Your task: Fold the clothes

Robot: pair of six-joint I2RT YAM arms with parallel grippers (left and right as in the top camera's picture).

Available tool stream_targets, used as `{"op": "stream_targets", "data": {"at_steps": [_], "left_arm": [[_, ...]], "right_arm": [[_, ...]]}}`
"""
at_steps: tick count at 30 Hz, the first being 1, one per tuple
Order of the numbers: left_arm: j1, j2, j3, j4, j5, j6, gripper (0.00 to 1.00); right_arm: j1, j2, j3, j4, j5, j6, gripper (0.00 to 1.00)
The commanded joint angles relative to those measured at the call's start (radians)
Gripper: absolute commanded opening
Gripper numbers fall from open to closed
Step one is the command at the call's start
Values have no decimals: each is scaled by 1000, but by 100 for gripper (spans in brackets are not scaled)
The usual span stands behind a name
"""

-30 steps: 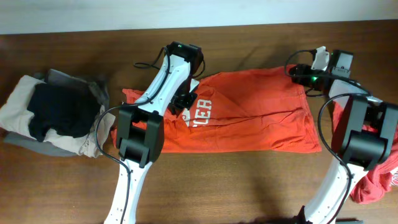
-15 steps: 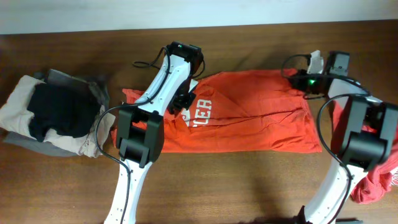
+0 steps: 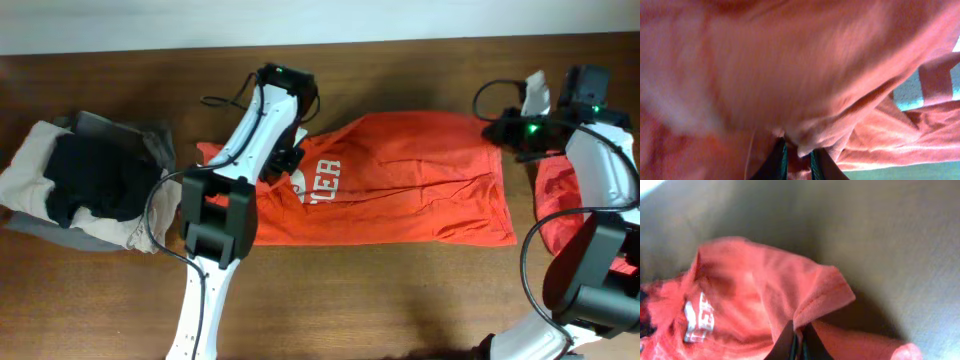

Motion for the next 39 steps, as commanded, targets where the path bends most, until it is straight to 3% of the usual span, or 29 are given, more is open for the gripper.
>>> {"op": "stream_targets", "data": {"at_steps": [1,8,16,22,33,39], "left_arm": [[19,-97,0,-18,3,-11,18],[21,-176,-1,-29,82,-10,21],[25,-240,-1,-29,81,8,24],[31,-372,-1,-29,24,-1,24],[29,-813,-33,-26,-184,-251,25],[30,-929,-343,93,-224,-343,28]], "right_arm": [[27,-4,2,-88,5,-13,4],[66,-4,2,-249,40,-12,4],[119,-4,2,-417,322,74,4],[152,-4,2,-452,427,108,5],[200,-4,2,-441,428,108,6],[200,-4,2,-446,428,108,6]]}}
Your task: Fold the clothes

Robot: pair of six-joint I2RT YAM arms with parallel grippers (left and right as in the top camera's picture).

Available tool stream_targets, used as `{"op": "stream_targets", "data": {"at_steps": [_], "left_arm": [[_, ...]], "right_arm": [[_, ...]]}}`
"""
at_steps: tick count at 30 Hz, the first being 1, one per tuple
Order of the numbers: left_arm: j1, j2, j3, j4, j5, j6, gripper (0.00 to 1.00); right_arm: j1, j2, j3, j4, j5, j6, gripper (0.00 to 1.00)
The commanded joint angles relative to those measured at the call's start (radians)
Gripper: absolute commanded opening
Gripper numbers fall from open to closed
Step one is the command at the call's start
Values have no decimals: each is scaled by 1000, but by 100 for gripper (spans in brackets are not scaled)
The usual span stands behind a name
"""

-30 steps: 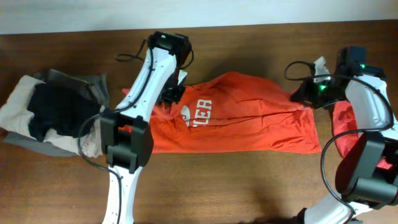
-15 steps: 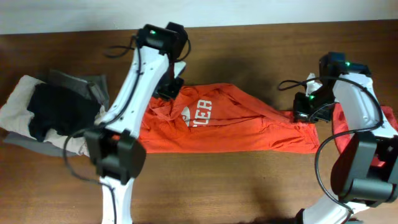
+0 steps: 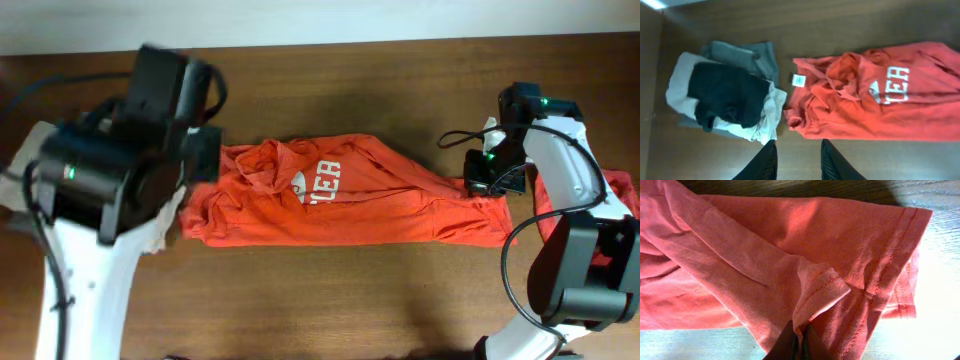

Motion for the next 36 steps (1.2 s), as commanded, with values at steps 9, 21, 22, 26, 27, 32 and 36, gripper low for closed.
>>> {"op": "stream_targets", "data": {"at_steps": [9,21,22,26,27,32,36], "left_arm": [[34,-163,-889,694,159,-34,52],[65,-85,-1060,1052,414,166,67],[65,-71,-1060,1064,421,166,67],[65,-2,-1060,1126,498,170,73],[65,19,-1060,1141,512,177,73],[65,87,-1060,1185,567,228,79],[71,124,-1060,1216,565,260,81]], "right_arm": [[9,-4,3,-11,12,10,9],[9,-4,3,-13,35,34,19],[9,-4,3,14,4,16,23],[9,-4,3,92,-91,-14,52],[9,-4,3,100,-106,-26,53],[29,9,-2,153,-163,-197,54],[71,26,-3,239,-293,-335,54]]}}
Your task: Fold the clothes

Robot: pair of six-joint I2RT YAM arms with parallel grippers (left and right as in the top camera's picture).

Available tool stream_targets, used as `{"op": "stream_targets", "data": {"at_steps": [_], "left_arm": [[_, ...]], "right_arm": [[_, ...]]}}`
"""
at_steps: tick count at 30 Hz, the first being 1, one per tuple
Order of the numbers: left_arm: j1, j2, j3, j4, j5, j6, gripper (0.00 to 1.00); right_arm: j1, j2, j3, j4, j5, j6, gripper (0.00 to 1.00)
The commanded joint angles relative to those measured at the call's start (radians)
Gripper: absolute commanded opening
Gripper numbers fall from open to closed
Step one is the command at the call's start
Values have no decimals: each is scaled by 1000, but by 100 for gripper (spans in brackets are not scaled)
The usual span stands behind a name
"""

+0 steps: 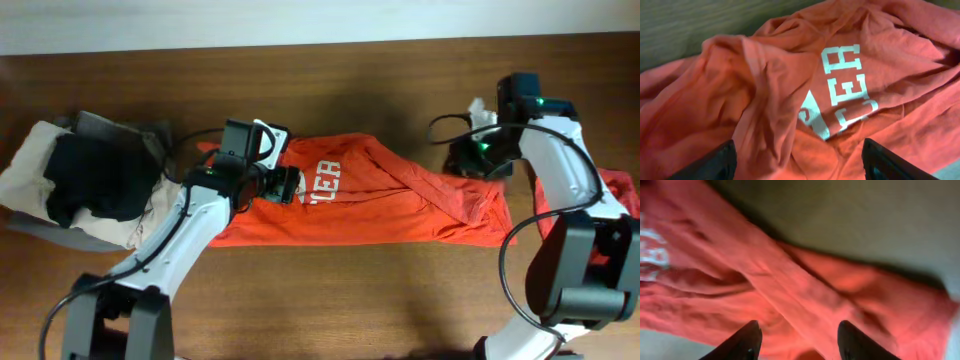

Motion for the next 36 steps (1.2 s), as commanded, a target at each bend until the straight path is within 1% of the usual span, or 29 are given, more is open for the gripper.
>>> {"op": "stream_targets", "data": {"at_steps": [1,7,9,12,16,19,24,25,28,34,36], "left_arm": [[15,29,3,11,32,53,81],[50,58,3,6,31,52,81],[55,59,3,3,31,52,80],[57,59,3,-11,31,53,81],[57,58,3,-31,31,53,80],[57,58,3,-45,31,53,80],[57,58,3,-48,5,53,80],[57,58,3,-49,-15,53,81],[59,58,3,-56,-64,53,80],[104,58,3,-56,-75,51,79],[127,58,3,-60,-75,44,79]], "right_arm": [[60,26,-2,54,-126,-170,54],[161,86,-2,189,-110,-233,56],[186,120,-2,234,-74,-238,56],[200,172,-2,292,-11,-237,55],[193,239,-2,369,-5,-241,54],[189,266,-2,405,-6,-241,49],[191,260,0,397,-10,-241,27],[191,253,0,390,-10,-241,25],[191,220,0,365,-14,-241,16],[191,131,0,294,-151,-241,5],[191,89,0,267,-179,-241,4]]}}
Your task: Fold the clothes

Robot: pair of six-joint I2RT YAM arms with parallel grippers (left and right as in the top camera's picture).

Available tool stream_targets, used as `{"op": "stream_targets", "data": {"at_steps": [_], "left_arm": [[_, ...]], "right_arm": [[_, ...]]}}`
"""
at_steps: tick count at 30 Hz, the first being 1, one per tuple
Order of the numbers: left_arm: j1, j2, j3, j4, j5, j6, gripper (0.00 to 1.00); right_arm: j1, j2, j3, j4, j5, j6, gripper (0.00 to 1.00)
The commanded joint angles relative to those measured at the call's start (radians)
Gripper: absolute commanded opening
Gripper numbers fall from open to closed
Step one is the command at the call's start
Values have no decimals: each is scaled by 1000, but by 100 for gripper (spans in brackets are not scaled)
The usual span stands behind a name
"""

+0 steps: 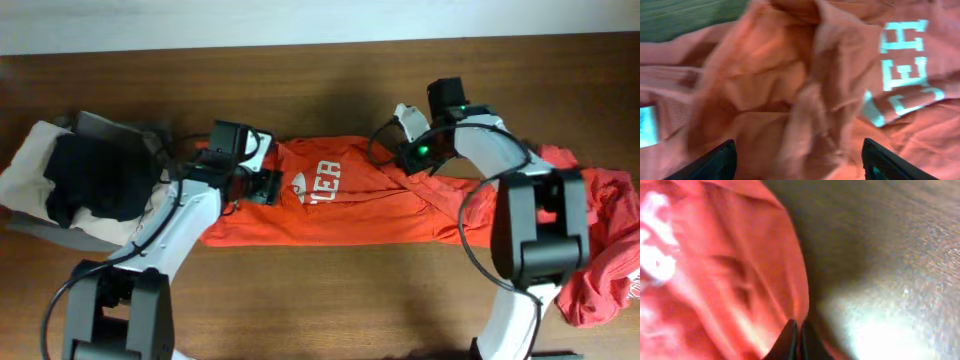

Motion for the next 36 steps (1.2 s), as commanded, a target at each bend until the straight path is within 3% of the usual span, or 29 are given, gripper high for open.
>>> {"op": "stream_targets", "data": {"at_steps": [1,13,19,21,27,36], "left_arm": [[47,11,3,-5,-17,7,79],[93,11,3,8,68,3,79],[93,11,3,8,68,3,79],[93,11,3,8,76,4,79],[93,11,3,12,119,4,79],[92,11,3,22,150,4,79]], "right_arm": [[-2,-122,3,-31,-101,-8,4],[25,-208,2,-271,-117,-8,5],[114,-208,1,-352,-13,3,13],[150,-208,1,-360,92,77,24],[227,-208,1,-338,333,256,31],[233,-206,1,-101,301,198,57]]}}
